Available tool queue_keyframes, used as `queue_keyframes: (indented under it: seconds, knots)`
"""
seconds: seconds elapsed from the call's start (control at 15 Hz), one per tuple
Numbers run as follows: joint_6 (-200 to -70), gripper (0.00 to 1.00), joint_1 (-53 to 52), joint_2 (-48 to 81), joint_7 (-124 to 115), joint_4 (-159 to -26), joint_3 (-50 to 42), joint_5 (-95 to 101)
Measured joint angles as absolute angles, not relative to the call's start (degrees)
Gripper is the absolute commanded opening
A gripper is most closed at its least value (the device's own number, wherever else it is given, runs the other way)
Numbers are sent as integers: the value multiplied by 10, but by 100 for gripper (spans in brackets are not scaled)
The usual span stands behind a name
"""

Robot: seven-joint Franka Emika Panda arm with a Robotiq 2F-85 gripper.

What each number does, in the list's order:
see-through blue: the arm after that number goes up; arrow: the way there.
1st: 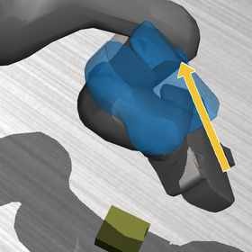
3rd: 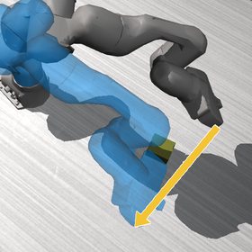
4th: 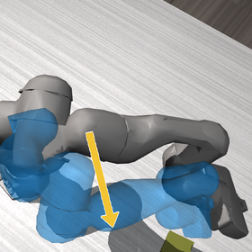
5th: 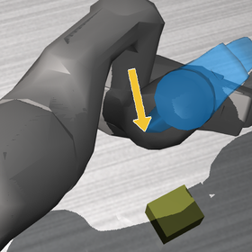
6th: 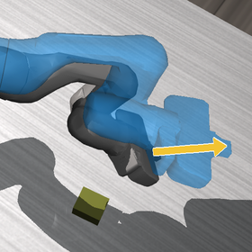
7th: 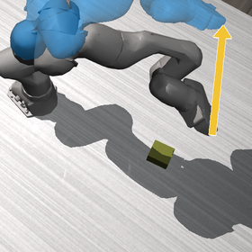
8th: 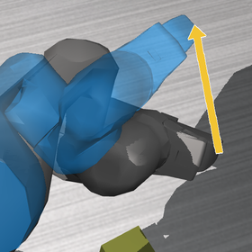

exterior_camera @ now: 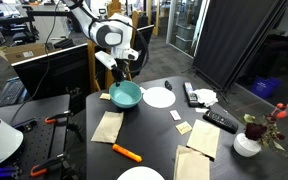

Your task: Move the bowl to the left.

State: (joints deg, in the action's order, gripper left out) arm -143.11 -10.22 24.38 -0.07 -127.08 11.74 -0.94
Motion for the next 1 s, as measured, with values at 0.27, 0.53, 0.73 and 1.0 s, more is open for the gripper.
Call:
queue_keyframes:
  seconds: [0.27,0.53,0.73,1.0]
  knots:
    - [-1431,51,-105,245,-1,-1271,117,-4]
    - [-1431,81,-110,245,-1,-1269,114,2]
    - [-1429,99,-110,238,-1,-1265,111,2]
    - [-1377,100,-107,199,-3,-1259,99,1]
